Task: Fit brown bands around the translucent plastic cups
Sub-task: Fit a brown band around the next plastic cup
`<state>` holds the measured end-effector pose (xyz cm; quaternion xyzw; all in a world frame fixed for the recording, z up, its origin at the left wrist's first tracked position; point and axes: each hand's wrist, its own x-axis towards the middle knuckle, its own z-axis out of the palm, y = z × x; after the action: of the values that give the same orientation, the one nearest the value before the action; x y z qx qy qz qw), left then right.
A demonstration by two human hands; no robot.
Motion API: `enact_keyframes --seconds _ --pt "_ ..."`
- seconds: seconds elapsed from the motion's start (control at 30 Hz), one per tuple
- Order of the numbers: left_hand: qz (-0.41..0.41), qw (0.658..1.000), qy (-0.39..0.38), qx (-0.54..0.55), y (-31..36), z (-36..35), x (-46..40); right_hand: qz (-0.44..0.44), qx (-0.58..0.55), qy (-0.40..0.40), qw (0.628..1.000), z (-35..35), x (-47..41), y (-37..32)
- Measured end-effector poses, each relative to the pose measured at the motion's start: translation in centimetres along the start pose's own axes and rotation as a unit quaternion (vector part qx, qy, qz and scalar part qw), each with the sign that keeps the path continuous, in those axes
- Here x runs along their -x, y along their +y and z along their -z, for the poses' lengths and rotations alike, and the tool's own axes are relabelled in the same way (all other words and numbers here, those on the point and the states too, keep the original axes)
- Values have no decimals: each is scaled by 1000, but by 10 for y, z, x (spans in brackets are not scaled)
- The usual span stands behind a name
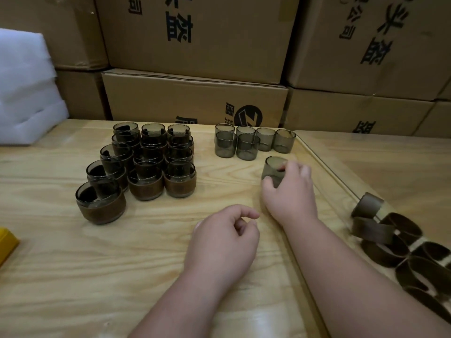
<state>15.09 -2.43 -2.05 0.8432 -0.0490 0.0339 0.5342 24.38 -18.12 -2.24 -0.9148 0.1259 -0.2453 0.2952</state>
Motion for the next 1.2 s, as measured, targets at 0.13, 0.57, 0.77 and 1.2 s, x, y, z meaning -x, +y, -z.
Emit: enact_keyframes --seconds 0.13,0.57,0.77,1.2 --pt "0 1000 6 -7 1 0 0 0 -57 -11 998 18 34 1" --pt "-32 998 -5 -53 7 0 5 10 -326 -102 940 56 106 -4" --pt "-61 997 33 24 8 3 4 -21 -457 -178 871 53 83 -10" --pt "-93 995 31 17 -3 3 1 17 -428 -230 874 46 81 -7"
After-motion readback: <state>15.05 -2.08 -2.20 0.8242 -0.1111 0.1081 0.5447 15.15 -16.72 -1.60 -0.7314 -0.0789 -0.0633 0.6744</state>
